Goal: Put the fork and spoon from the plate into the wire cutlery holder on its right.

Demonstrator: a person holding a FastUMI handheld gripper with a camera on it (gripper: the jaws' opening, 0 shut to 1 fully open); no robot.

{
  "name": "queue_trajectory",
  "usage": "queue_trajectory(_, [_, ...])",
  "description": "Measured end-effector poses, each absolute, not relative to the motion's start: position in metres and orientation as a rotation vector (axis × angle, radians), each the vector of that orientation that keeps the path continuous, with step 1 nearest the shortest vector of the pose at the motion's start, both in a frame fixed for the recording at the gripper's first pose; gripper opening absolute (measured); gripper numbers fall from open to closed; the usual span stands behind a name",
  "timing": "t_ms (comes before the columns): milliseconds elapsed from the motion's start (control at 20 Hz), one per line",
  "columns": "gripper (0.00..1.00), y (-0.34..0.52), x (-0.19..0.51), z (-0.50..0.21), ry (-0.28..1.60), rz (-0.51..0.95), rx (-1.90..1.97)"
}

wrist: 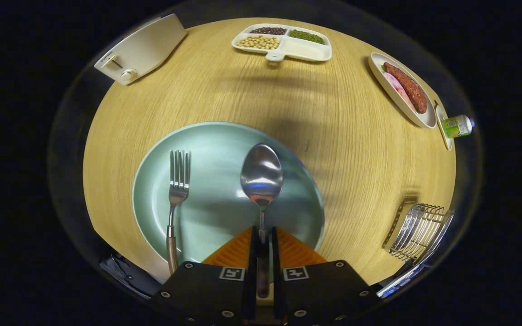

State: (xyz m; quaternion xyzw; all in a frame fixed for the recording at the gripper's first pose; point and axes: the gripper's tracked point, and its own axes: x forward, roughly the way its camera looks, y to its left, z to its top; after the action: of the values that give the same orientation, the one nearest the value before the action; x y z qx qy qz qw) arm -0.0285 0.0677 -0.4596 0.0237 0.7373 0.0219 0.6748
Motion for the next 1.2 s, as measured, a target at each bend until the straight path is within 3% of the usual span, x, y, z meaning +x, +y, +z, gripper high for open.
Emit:
queue_trajectory(150, [0.05,0.066,-0.028,-0.456,1.631,0.068,0.045])
queue_trajectory(250, [0.04,0.068,-0.031,-0.454,1.617,0.075,0.078])
queue_trajectory(800, [0.04,0.061,-0.026,-0.385,1.412,0.093,0.249])
queue_trajectory(1200, [0.04,-0.033,-0.036,-0.325,1.241,-0.068,0.329])
